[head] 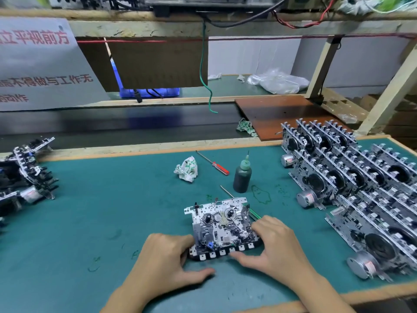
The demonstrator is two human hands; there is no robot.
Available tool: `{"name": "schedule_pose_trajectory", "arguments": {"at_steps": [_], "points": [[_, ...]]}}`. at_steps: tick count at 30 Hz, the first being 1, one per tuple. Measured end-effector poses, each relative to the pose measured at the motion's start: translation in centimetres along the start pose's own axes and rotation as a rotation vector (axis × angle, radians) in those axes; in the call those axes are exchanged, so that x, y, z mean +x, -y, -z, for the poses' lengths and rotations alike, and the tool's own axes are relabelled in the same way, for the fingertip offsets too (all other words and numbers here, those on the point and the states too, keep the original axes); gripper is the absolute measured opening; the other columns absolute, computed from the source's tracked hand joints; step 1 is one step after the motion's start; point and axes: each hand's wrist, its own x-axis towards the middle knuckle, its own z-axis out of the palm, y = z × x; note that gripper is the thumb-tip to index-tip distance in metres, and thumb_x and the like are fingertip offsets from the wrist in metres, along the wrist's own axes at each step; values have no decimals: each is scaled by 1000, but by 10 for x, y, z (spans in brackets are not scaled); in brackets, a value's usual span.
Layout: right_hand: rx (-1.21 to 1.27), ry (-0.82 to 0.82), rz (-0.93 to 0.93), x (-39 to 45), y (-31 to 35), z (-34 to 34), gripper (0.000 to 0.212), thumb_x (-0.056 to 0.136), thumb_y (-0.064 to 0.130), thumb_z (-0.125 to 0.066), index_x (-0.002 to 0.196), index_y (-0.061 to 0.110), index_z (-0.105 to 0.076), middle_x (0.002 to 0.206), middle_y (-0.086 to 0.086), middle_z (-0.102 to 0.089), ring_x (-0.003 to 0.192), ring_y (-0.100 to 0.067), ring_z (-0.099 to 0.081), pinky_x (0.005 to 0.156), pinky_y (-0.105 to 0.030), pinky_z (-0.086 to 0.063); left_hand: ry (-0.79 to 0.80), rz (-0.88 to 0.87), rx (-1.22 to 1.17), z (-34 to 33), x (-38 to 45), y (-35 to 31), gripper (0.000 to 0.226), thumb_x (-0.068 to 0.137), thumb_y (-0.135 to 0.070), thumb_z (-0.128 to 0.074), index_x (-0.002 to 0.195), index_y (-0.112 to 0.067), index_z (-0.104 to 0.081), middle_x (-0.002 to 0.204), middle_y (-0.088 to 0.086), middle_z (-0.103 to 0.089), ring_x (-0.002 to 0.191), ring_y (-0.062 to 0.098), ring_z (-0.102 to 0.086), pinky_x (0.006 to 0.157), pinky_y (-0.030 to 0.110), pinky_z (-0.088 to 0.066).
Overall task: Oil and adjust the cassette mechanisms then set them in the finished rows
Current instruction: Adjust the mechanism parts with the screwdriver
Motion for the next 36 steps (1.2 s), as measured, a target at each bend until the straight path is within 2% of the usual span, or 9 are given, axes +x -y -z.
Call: {"name": "schedule_pose_trajectory", "arguments": {"at_steps": [3, 6, 9, 12, 19, 23, 28, 32, 36], "points": [[-70, -36, -31, -1, 7, -3, 57, 66, 72, -50, 50, 18, -40, 53, 12, -30, 46, -13, -36, 55, -24, -25, -4, 0, -13, 4, 1, 4, 52, 61, -65, -64, 56, -27, -29, 38, -6, -40, 39, 12, -40, 36, 20, -30], [-92, -8, 4, 0, 3, -4, 58, 68, 71, -49, 50, 16, -45, 50, 7, -40, 48, -14, -42, 53, -23, -27, -9, 13, 17, 3, 2, 4, 51, 61, -65, -61, 57, -29, -26, 38, -7, -41, 40, 11, -42, 36, 17, -28], [-30, 79, 135, -2, -8, -2, 51, 74, 63, -52, 57, 16, -46, 56, 6, -45, 53, -15, -43, 55, -23, -29, 14, 78, 39, 3, 0, 6, 54, 61, -68, -56, 49, -20, -36, 36, -8, -42, 38, 10, -43, 35, 16, -30], [-44, 80, 158, -2, -8, -2, 50, 79, 58, -50, 56, 15, -46, 55, 5, -44, 52, -17, -44, 56, -26, -31, 8, 65, 62, 3, -1, 8, 56, 62, -68, -57, 47, -17, -37, 36, -7, -40, 37, 11, -41, 35, 17, -29], [29, 91, 147, -3, -4, 1, 48, 69, 60, -59, 57, 19, -39, 56, 8, -38, 54, -12, -36, 54, -23, -28, -65, 146, 40, -1, 2, 2, 52, 65, -58, -57, 44, -16, -36, 34, -1, -34, 31, 18, -34, 33, 17, -25], [-41, 47, 173, -1, -3, 0, 47, 72, 57, -54, 53, 16, -43, 53, 4, -43, 51, -17, -43, 52, -24, -30, -27, 81, 30, 1, 3, 2, 57, 65, -69, -55, 47, -17, -43, 34, -3, -38, 33, 16, -38, 31, 17, -28], [-80, 30, 135, -2, -1, 0, 49, 74, 60, -51, 51, 17, -45, 52, 6, -44, 50, -15, -45, 49, -24, -32, -23, 288, 41, -5, 4, -10, 64, 55, -75, -52, 41, -13, -46, 30, 1, -36, 29, 22, -39, 30, 17, -33], [-46, 56, 178, 0, -4, 2, 50, 70, 62, -56, 52, 17, -44, 52, 6, -44, 50, -14, -44, 47, -24, -35, -11, 331, 48, -10, 4, -12, 63, 54, -75, -51, 40, -14, -46, 29, 1, -35, 28, 22, -40, 32, 18, -33], [-101, 37, 133, 0, -2, 0, 50, 72, 61, -51, 50, 17, -45, 50, 8, -44, 49, -14, -46, 45, -23, -30, 99, 339, -103, -4, 6, 1, 65, 45, -87, -49, 50, -24, -39, 38, -3, -44, 43, 15, -45, 47, 17, -34]]}}
